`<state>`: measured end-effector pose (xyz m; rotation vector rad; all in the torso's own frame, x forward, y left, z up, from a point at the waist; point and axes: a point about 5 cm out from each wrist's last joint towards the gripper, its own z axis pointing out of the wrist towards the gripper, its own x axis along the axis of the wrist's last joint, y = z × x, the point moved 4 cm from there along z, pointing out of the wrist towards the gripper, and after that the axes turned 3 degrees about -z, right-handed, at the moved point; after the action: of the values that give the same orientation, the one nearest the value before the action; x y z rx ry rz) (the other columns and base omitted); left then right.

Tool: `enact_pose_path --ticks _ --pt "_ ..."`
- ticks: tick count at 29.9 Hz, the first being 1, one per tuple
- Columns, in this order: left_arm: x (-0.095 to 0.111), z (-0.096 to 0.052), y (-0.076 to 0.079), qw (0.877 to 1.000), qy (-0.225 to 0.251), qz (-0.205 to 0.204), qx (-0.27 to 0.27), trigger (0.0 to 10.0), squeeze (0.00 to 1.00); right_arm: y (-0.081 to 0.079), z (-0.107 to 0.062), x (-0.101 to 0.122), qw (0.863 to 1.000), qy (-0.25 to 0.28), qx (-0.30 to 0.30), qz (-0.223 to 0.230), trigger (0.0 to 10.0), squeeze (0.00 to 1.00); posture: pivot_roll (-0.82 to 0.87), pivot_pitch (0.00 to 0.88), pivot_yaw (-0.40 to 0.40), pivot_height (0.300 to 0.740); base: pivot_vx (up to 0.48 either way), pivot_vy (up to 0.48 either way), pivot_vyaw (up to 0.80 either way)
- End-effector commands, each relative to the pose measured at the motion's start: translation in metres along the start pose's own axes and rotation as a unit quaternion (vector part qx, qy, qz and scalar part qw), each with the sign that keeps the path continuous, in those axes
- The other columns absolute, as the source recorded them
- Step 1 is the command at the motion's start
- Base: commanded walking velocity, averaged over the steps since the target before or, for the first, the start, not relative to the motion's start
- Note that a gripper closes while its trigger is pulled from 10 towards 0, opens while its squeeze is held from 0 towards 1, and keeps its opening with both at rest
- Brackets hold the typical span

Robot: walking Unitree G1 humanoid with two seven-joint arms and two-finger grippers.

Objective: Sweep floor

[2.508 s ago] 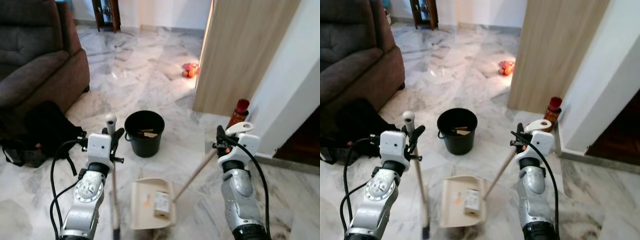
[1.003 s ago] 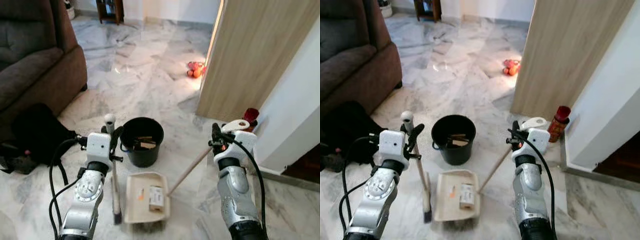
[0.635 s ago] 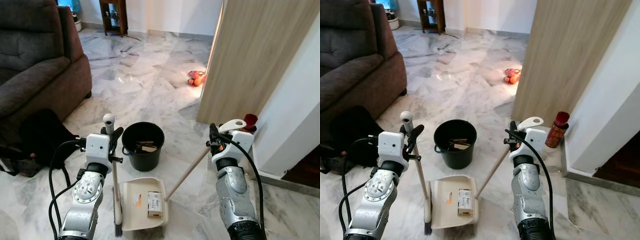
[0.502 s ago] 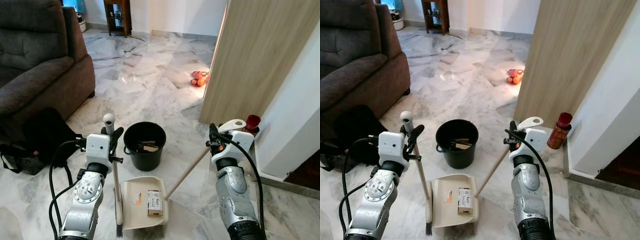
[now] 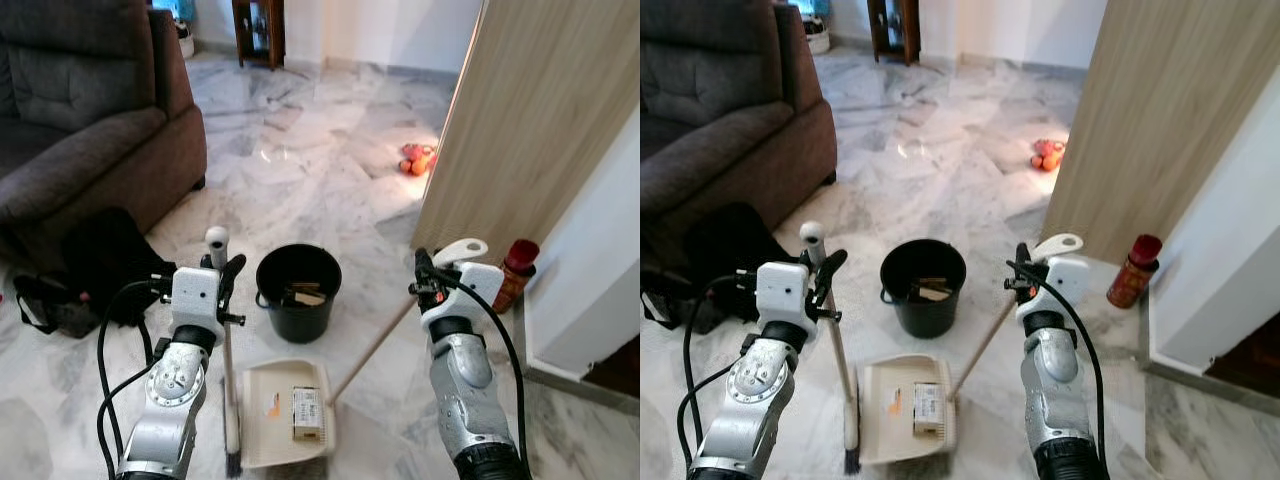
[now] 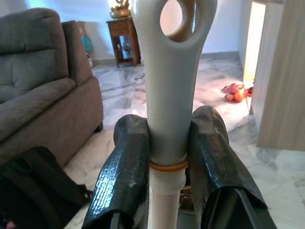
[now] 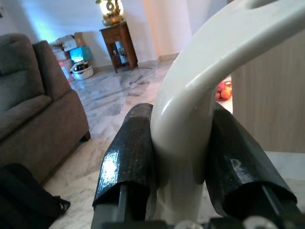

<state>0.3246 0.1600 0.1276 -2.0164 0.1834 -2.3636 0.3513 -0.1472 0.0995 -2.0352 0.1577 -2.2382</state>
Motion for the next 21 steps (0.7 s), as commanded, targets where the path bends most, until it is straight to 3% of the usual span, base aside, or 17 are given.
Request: enact_pose_path --ticks 1,9,21 --pt "0.0075 0.003 -0.0007 1.0 0.015 0.004 0.002 10.0 0.0 -0.0034 0.0036 0.0133 1.0 0.027 0.004 0.009 10.0 0.0 0.12 0.059 -0.01 0.74 0.304 0.0 0.0" --pt "0.0074 0.0035 -0.0007 1.0 0.015 0.004 0.003 10.0 0.0 -0.0039 0.0035 0.0129 1.0 0.025 0.007 0.01 10.0 0.0 0.12 0.069 -0.011 0.74 0.297 0.0 0.0" --pt "0.0071 0.0028 0.0033 1.0 0.016 -0.003 -0.004 10.0 0.0 -0.0028 0.0036 0.0131 1.0 0.025 0.008 0.01 10.0 0.0 0.12 0.056 -0.013 0.74 0.0 0.0 0.0"
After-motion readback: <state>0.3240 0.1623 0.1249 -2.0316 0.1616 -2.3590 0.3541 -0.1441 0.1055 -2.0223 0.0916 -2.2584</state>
